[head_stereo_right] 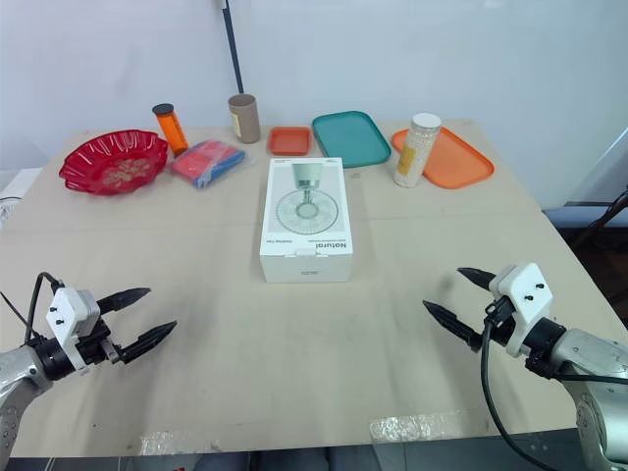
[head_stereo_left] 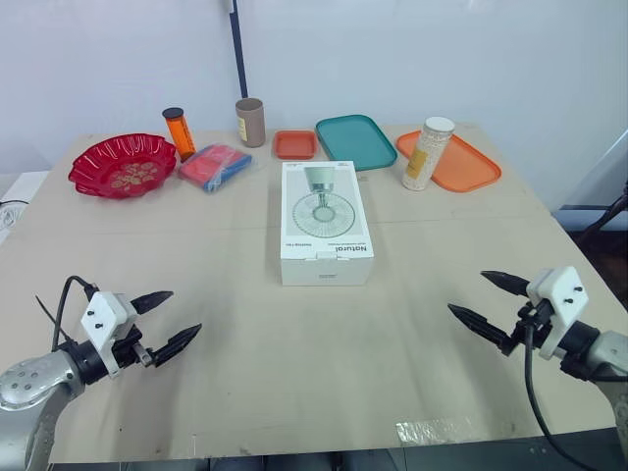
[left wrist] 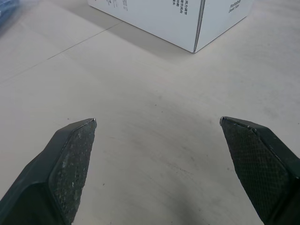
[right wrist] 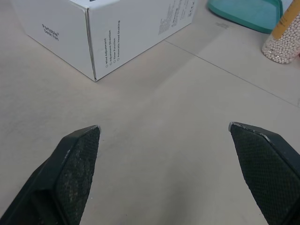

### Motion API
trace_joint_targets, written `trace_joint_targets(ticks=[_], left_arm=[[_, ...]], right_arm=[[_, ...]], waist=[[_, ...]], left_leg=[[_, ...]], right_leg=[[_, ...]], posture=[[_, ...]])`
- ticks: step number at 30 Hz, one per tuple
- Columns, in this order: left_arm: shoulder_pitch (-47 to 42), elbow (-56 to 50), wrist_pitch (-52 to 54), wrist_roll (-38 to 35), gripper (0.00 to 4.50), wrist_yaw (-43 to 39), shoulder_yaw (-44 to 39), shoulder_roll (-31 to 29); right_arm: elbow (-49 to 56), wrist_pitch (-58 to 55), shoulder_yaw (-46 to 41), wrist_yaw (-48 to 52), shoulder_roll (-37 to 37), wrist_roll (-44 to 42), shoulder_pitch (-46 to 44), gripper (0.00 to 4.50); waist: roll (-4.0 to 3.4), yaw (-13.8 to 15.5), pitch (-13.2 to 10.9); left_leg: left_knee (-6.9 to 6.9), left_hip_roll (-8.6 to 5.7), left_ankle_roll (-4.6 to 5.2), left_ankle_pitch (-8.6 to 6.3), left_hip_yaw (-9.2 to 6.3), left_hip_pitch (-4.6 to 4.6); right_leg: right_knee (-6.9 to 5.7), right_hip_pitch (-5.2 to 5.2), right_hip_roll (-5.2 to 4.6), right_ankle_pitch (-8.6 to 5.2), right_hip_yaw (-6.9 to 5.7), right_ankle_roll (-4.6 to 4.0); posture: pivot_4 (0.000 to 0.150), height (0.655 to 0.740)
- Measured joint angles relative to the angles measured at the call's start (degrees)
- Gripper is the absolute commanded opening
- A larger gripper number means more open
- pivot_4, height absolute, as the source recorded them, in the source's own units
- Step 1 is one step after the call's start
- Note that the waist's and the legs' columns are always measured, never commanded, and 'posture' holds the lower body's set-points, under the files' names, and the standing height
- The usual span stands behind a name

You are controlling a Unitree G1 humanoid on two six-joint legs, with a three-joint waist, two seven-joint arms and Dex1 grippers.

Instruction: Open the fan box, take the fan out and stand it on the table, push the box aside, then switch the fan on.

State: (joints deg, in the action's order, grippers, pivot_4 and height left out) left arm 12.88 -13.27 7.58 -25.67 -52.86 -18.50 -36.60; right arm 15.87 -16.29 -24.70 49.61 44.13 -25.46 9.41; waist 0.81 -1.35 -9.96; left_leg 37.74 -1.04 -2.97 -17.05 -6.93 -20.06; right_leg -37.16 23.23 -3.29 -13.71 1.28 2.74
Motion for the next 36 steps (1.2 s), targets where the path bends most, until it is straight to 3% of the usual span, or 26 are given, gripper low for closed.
trace_joint_targets(ticks=[36], left_arm=[[0.0,0.1,0.9,0.8,4.49,-0.2,0.8,-0.3]], right_arm=[[-2.0,0.8,0.9,0.3,-0.1,1.0,-2.4,4.5]], waist=[[0.0,0.0,0.0]], left_leg=[[0.0,0.01,0.01,-0.01,0.06,0.02]], right_leg=[[0.0,0.0,0.01,0.03,0.03,0.0]], posture=[[0.15,0.74]])
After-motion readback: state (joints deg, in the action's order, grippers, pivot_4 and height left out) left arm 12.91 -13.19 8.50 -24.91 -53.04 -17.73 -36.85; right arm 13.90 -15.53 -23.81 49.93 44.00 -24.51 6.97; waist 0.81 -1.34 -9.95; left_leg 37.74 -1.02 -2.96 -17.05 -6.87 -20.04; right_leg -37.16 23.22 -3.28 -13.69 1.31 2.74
